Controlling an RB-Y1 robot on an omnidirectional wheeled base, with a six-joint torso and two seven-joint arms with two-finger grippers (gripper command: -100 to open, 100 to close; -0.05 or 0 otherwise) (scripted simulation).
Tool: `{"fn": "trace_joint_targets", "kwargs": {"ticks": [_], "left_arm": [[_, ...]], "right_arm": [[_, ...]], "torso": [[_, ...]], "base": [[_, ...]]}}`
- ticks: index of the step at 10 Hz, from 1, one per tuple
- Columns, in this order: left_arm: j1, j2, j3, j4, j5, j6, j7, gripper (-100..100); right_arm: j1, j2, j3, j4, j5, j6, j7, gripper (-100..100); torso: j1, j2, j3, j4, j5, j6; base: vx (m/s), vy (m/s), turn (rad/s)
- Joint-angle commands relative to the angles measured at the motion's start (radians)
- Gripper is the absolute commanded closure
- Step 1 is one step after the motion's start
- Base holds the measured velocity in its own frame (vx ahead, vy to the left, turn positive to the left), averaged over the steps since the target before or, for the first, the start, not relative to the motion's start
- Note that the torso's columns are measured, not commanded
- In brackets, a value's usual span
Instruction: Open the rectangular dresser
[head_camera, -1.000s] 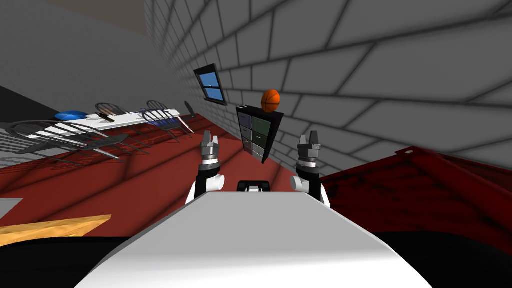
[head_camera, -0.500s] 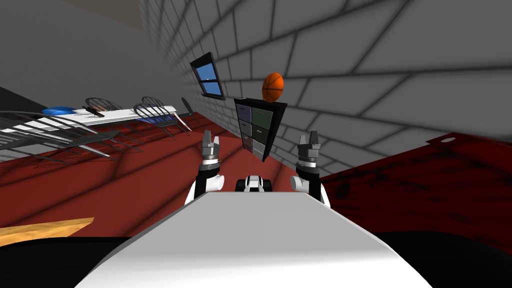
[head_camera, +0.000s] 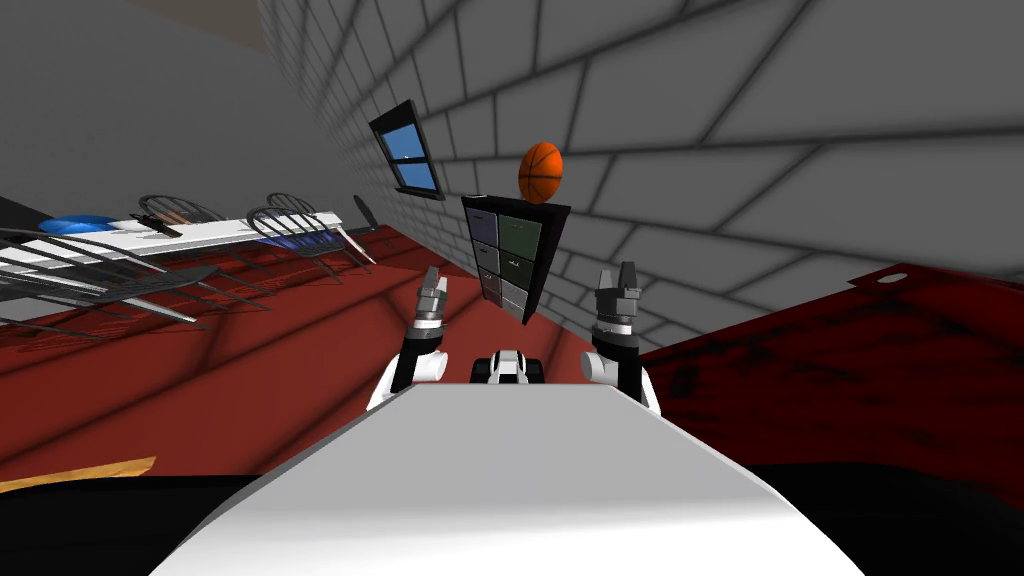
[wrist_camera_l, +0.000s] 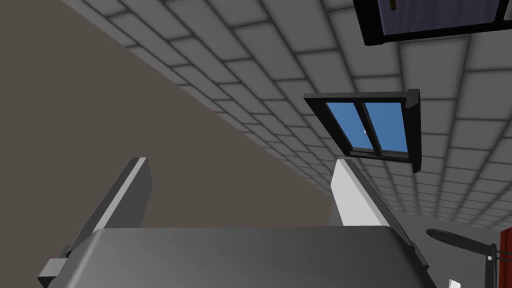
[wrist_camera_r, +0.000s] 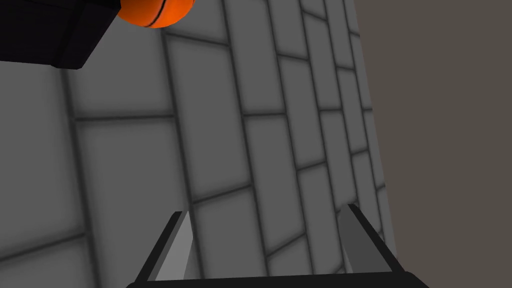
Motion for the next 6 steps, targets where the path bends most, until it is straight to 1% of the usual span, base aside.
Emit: {"fn": "trace_joint_targets", "kwargs": {"ticks": [1, 6], "left_arm": [[-0.029, 0.025, -0.011, 0.066, -0.01, 0.003, -0.004, -100], [-0.076, 0.027, -0.033, 0.175, -0.028, 0.008, -0.011, -100]], "right_arm": [[0.0, 0.0, 0.0, 0.0, 0.0, 0.0, 0.0, 0], [0.0, 0.0, 0.0, 0.0, 0.0, 0.0, 0.0, 0]], "torso": [[0.0, -0.001, -0.001, 0.0, 0.0, 0.0], [0.001, 0.003, 0.002, 0.001, 0.0, 0.0]], "base": [[0.13, -0.046, -0.054], [0.087, -0.027, -0.063]]}}
